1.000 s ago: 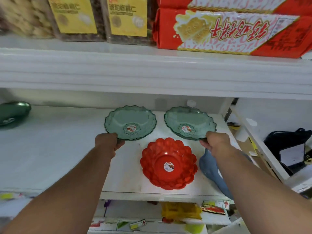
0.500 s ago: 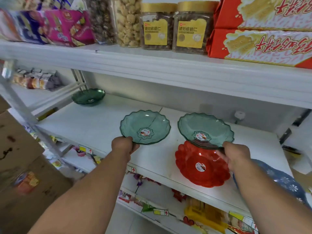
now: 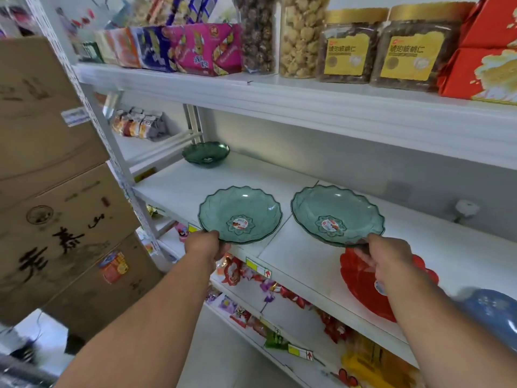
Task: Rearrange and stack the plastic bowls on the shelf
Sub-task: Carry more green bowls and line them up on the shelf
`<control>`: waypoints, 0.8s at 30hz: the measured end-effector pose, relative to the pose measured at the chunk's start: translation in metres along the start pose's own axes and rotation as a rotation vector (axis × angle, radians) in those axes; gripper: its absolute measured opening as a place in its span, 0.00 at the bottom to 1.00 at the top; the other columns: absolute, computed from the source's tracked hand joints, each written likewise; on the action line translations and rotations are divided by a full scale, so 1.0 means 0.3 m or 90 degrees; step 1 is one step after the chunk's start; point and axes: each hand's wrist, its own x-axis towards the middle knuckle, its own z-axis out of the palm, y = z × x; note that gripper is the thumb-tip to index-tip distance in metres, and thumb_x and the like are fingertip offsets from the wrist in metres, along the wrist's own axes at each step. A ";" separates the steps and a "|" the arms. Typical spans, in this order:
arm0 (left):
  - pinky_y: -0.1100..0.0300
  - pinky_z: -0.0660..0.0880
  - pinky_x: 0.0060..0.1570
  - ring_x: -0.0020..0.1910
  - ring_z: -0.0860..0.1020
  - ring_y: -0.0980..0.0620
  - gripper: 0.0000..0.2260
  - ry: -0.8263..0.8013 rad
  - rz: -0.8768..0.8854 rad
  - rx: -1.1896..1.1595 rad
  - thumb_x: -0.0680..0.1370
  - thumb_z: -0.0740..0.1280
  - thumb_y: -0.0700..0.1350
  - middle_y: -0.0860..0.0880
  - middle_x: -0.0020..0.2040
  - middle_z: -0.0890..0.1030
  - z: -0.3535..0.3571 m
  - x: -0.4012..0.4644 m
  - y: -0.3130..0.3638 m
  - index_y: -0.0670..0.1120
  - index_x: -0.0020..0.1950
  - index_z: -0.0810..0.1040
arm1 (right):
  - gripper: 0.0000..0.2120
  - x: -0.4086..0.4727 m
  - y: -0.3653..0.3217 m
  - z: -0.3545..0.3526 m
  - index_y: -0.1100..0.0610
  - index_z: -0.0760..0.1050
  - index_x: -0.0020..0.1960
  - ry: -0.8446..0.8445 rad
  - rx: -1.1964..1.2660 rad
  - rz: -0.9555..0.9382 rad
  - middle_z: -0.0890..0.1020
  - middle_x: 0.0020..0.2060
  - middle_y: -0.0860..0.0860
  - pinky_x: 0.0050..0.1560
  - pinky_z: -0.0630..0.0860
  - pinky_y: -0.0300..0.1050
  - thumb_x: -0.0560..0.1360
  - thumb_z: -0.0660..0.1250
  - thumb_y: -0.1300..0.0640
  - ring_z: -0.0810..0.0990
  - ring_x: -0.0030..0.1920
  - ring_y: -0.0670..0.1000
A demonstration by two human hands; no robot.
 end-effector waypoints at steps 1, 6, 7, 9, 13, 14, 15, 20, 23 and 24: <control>0.51 0.81 0.42 0.24 0.80 0.45 0.06 0.002 0.000 0.000 0.79 0.61 0.32 0.38 0.40 0.82 -0.015 0.021 0.009 0.38 0.43 0.74 | 0.04 -0.007 0.001 0.027 0.61 0.74 0.41 -0.001 0.003 0.003 0.83 0.38 0.56 0.22 0.78 0.39 0.75 0.66 0.66 0.84 0.27 0.51; 0.57 0.82 0.29 0.33 0.82 0.42 0.05 -0.003 -0.002 -0.008 0.79 0.62 0.33 0.37 0.48 0.83 -0.082 0.158 0.076 0.40 0.45 0.74 | 0.02 -0.026 0.020 0.186 0.64 0.75 0.43 -0.003 0.026 0.011 0.81 0.39 0.57 0.32 0.82 0.47 0.75 0.66 0.68 0.83 0.37 0.54; 0.58 0.81 0.26 0.35 0.82 0.42 0.04 -0.012 -0.005 -0.011 0.79 0.62 0.33 0.37 0.49 0.83 -0.092 0.188 0.092 0.39 0.46 0.75 | 0.03 -0.023 0.027 0.218 0.64 0.76 0.43 -0.001 0.023 0.011 0.82 0.39 0.57 0.33 0.82 0.47 0.75 0.66 0.68 0.83 0.36 0.54; 0.60 0.79 0.24 0.38 0.82 0.41 0.03 -0.031 -0.005 -0.013 0.79 0.62 0.33 0.38 0.51 0.82 -0.104 0.240 0.124 0.37 0.50 0.75 | 0.02 -0.022 0.038 0.272 0.65 0.77 0.43 0.011 0.018 0.018 0.82 0.38 0.58 0.31 0.83 0.45 0.74 0.67 0.68 0.83 0.34 0.54; 0.57 0.82 0.33 0.40 0.83 0.40 0.04 -0.065 -0.016 0.012 0.80 0.61 0.33 0.40 0.46 0.82 -0.128 0.374 0.181 0.39 0.51 0.75 | 0.03 -0.019 0.066 0.383 0.65 0.76 0.43 0.051 0.026 0.011 0.82 0.34 0.57 0.35 0.82 0.43 0.74 0.64 0.68 0.82 0.30 0.53; 0.57 0.82 0.33 0.38 0.83 0.41 0.04 -0.071 -0.017 0.019 0.80 0.61 0.34 0.40 0.45 0.82 -0.133 0.410 0.192 0.39 0.52 0.75 | 0.04 -0.022 0.072 0.407 0.64 0.76 0.42 0.059 0.031 0.008 0.82 0.34 0.56 0.36 0.81 0.44 0.75 0.64 0.68 0.82 0.29 0.52; 0.58 0.82 0.33 0.38 0.83 0.41 0.04 -0.075 -0.018 0.023 0.80 0.61 0.34 0.40 0.46 0.82 -0.137 0.444 0.201 0.40 0.53 0.74 | 0.05 -0.023 0.076 0.429 0.64 0.75 0.41 0.067 0.035 0.006 0.82 0.35 0.56 0.36 0.81 0.44 0.75 0.64 0.68 0.82 0.29 0.52; 0.59 0.82 0.33 0.37 0.82 0.43 0.06 -0.096 -0.021 0.028 0.80 0.61 0.33 0.43 0.42 0.81 -0.132 0.574 0.242 0.41 0.45 0.75 | 0.05 -0.011 0.081 0.515 0.63 0.76 0.42 0.093 0.047 0.010 0.83 0.37 0.56 0.38 0.82 0.44 0.76 0.64 0.68 0.82 0.32 0.53; 0.57 0.82 0.32 0.38 0.81 0.44 0.08 -0.101 -0.026 0.011 0.80 0.62 0.32 0.43 0.40 0.80 -0.106 0.630 0.253 0.41 0.42 0.75 | 0.05 0.012 0.078 0.553 0.62 0.75 0.42 0.110 0.039 0.011 0.83 0.37 0.56 0.35 0.82 0.43 0.76 0.64 0.68 0.83 0.30 0.53; 0.56 0.82 0.34 0.39 0.81 0.43 0.09 -0.102 -0.027 0.006 0.80 0.62 0.32 0.44 0.40 0.80 -0.096 0.651 0.254 0.42 0.41 0.75 | 0.05 0.025 0.077 0.567 0.62 0.75 0.42 0.113 0.035 0.011 0.83 0.38 0.57 0.33 0.82 0.42 0.75 0.64 0.67 0.83 0.30 0.53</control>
